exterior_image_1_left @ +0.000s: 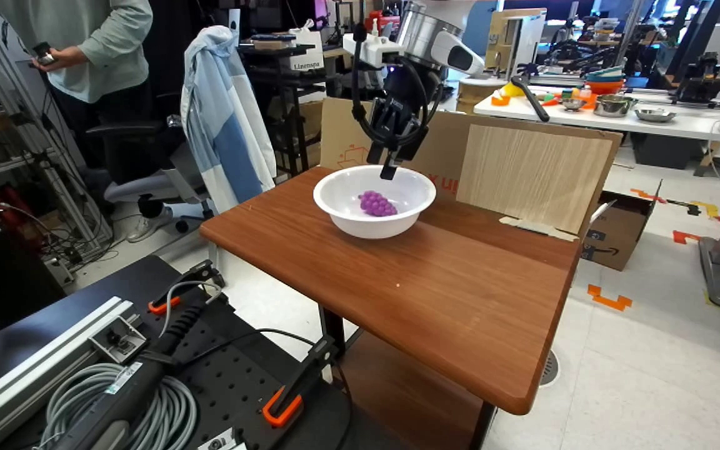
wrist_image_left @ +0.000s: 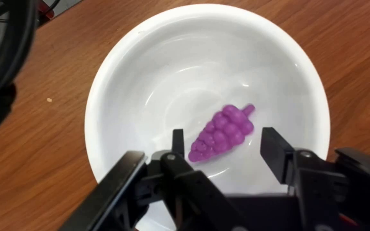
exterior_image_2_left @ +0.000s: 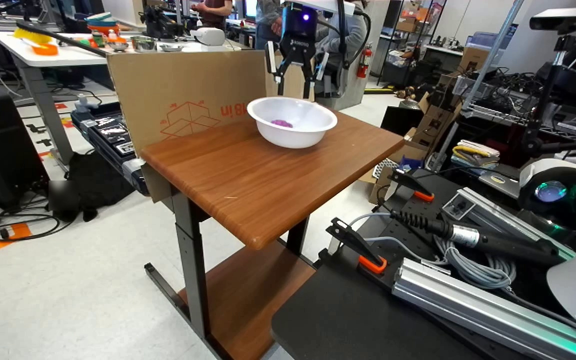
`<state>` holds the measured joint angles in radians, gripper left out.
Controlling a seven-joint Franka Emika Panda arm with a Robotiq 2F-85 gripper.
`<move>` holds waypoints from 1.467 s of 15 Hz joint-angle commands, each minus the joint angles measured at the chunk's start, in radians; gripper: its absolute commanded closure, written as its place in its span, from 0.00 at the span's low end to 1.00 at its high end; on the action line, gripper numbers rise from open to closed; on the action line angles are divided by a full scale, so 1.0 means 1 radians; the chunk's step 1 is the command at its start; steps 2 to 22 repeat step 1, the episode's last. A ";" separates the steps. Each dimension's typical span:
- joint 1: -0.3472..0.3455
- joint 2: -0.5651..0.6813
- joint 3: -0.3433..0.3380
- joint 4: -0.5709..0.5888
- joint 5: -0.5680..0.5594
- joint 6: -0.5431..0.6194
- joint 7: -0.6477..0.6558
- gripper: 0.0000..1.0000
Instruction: Pick up the purple object and put it in the bowl
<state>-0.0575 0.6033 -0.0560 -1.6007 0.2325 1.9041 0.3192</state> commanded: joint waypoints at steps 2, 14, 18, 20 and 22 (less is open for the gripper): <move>0.002 0.001 -0.003 0.003 0.001 -0.004 -0.001 0.36; 0.002 0.001 -0.003 0.003 0.001 -0.004 -0.001 0.36; 0.002 0.001 -0.003 0.003 0.001 -0.004 -0.001 0.36; 0.002 0.001 -0.003 0.003 0.001 -0.004 -0.001 0.36; 0.002 0.001 -0.003 0.003 0.001 -0.004 -0.001 0.36</move>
